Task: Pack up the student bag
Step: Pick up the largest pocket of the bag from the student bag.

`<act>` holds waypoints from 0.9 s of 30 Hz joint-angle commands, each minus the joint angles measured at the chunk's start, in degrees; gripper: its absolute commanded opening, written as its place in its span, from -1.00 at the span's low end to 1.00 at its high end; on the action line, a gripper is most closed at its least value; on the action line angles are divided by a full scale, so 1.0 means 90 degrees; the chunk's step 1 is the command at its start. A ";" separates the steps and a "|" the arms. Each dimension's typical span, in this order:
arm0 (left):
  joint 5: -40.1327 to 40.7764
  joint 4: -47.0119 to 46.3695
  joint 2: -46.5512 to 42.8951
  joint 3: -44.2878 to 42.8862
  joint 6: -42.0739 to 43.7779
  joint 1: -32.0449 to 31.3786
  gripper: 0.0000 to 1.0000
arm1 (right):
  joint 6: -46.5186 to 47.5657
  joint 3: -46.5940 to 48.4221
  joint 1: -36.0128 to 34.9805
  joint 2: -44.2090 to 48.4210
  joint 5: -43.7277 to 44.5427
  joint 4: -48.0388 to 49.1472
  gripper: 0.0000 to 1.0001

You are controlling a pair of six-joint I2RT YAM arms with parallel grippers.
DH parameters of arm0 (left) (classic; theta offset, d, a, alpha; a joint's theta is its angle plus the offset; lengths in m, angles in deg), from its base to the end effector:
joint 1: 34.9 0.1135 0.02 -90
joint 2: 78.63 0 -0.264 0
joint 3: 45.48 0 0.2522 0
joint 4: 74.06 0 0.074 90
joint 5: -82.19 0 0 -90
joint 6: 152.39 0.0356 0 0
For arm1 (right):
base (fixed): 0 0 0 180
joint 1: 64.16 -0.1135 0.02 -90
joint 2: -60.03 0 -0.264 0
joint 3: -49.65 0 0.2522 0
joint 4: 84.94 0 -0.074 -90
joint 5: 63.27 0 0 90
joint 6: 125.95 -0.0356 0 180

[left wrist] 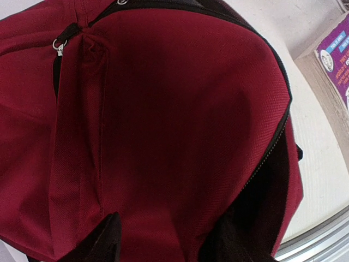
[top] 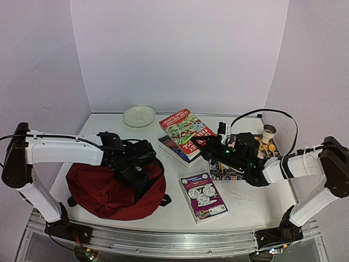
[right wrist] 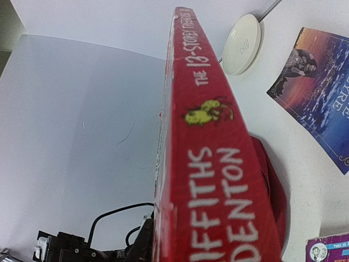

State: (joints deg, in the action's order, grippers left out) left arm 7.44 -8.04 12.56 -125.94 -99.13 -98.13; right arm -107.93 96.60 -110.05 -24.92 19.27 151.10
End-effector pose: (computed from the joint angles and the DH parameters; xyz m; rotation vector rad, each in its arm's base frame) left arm 0.1426 -0.2619 0.2250 0.5971 2.7262 -0.0080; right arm 0.2051 0.2182 0.2551 0.2066 1.4860 1.8133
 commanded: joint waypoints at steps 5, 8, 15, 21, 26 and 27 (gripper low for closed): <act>-0.0237 -0.0117 0.0207 -0.0300 -0.0065 -0.0045 0.10 | 0.0117 0.0304 0.0034 0.0093 -0.0215 0.0452 -1.00; -0.0422 -0.0374 0.0280 -0.0245 -0.0031 -0.0046 0.09 | 0.0124 0.0314 0.0036 0.0105 -0.0255 0.0399 -1.00; -0.0409 -0.0607 0.0335 -0.0245 0.0050 -0.0045 -0.54 | 0.0242 0.0355 0.0039 0.0269 -0.0378 0.0061 -1.00; 0.0435 -0.0174 -0.0054 -0.0817 0.0226 -0.0017 -0.99 | 0.0511 0.0654 0.0032 0.0431 -0.0698 -0.0841 -1.00; 0.1170 0.0443 -0.0085 -0.1415 0.0395 0.0029 -1.00 | 0.0535 0.0725 0.0035 0.0555 -0.0969 -0.1326 -1.00; 0.1299 0.0535 -0.0103 -0.1522 0.0437 0.0056 -1.00 | 0.0548 0.0730 0.0036 0.0598 -0.1008 -0.1457 -1.00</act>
State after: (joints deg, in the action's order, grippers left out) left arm 10.90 -7.55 15.12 -133.96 -97.17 -98.31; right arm -105.12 99.49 -110.05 -23.98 13.40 137.83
